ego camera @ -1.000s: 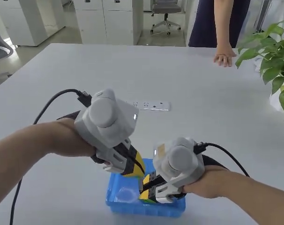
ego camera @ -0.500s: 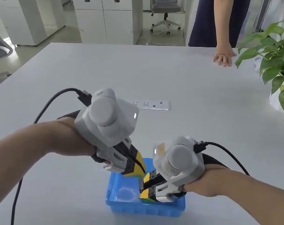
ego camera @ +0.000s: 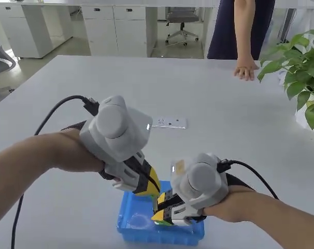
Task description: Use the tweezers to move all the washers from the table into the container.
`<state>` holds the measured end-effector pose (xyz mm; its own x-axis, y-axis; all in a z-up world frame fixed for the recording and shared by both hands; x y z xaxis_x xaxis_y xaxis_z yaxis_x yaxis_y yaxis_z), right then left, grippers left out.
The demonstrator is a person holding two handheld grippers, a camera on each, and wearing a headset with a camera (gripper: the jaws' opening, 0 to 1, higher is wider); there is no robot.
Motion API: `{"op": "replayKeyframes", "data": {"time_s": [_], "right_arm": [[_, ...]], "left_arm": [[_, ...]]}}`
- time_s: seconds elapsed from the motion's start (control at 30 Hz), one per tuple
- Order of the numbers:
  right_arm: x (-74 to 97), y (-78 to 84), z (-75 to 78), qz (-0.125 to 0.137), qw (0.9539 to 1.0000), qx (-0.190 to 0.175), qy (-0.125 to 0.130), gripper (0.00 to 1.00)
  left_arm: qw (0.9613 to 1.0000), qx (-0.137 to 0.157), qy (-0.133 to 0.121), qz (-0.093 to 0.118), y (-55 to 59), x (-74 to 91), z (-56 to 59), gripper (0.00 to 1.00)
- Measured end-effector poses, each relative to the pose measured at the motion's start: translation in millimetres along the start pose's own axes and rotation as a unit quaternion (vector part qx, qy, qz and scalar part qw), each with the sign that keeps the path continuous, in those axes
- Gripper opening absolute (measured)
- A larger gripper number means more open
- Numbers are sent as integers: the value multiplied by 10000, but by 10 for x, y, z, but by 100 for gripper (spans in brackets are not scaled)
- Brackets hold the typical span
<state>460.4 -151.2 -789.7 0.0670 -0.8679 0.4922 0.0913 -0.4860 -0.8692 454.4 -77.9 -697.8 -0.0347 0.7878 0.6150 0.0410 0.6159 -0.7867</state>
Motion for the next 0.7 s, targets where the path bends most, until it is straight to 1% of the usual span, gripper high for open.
{"op": "replayKeyframes", "data": {"time_s": [0.27,0.3,0.57,0.7], "right_arm": [[97,-116,-30,155,9998,22,136,8],[105,-131,-29,177,9996,72,189,8],[168,-201,-119,222,9996,61,187,7],[216,-251,-171,205,9996,120,160,6]], "left_arm": [[9999,-53,-60,90,-114,106,26,4],[9999,-54,-69,110,-126,117,30,4],[9998,-54,10,177,-197,179,104,4],[9996,-42,48,258,-242,211,154,4]]}}
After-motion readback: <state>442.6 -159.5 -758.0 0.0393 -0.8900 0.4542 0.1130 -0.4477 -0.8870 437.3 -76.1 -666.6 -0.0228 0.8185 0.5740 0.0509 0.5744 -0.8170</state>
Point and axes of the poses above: the centre of the closed fingertips' face, and the gripper's own axes: x roughly backward along the fingers, z roughly to its right, y roughly out of its underside, the point moved 8 cm from there along x, roughly backward along the fingers, and after that the axes turned 15 degrees about z, right-handed, at the moved point
